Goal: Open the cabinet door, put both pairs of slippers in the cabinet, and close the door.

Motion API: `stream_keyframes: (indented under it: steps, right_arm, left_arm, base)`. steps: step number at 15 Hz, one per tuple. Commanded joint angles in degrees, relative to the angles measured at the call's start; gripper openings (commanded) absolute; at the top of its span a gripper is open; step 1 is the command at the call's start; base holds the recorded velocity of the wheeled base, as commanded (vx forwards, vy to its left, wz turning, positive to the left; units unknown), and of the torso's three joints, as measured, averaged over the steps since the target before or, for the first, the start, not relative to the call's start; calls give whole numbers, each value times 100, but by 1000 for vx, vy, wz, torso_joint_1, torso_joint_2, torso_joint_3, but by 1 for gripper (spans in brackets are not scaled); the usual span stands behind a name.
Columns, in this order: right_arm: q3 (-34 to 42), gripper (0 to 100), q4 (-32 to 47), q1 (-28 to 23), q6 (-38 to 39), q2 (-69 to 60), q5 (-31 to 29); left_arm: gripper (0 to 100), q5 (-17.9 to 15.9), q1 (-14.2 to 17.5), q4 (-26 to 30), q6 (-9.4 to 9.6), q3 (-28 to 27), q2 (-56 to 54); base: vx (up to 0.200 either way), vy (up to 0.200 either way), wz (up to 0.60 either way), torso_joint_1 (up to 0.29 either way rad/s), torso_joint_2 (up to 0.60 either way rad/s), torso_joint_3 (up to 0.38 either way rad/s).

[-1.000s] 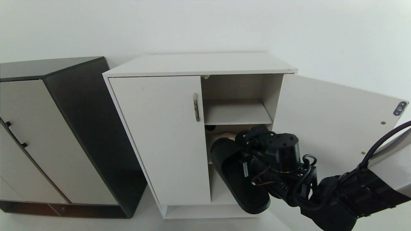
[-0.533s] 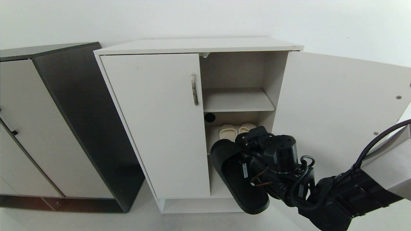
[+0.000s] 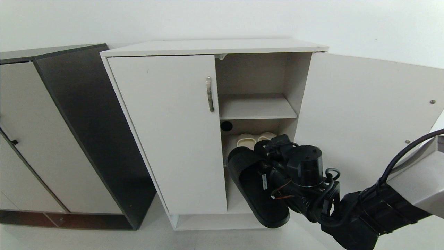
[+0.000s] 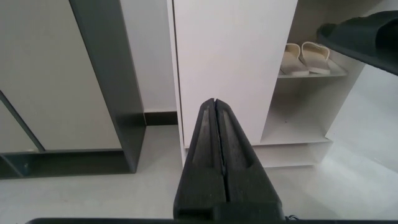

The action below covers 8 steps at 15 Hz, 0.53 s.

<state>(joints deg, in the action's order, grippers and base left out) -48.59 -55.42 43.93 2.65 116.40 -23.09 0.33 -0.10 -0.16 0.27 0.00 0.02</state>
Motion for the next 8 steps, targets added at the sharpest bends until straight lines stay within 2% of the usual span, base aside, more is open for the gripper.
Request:
stream_keyframes:
  steps: [1,2,3,5,6,8]
  right_arm:
    - [8,0,-66,1,-18,103,-11]
    - [-71,0,-13,19,-54,59,-117]
    - [-344,0,383,71,-27,-20,-372]
    - [-836,0,1490,186,272,-284,-785]
    - [-1363,0,2264,291,588,-442,-1145]
    - [-2014,0,2712,317,799,-460,-1637]
  left_arm:
    - [0,2,1,-2,8,0,6]
    - [0,29,1,-2,26,0,-2]
    - [0,29,1,-2,26,0,-2]
    - [0,29,1,-2,17,0,-2]
    - [0,11,1,-2,26,0,-2]
    - [0,11,1,-2,61,0,6]
  base:
    - [0,0,0,0,0,0]
    - [0,0,0,0,0,0]
    - [0,0,0,0,0,0]
    - [0,0,0,0,0,0]
    - [0,0,0,0,0,0]
    - [0,0,0,0,0,0]
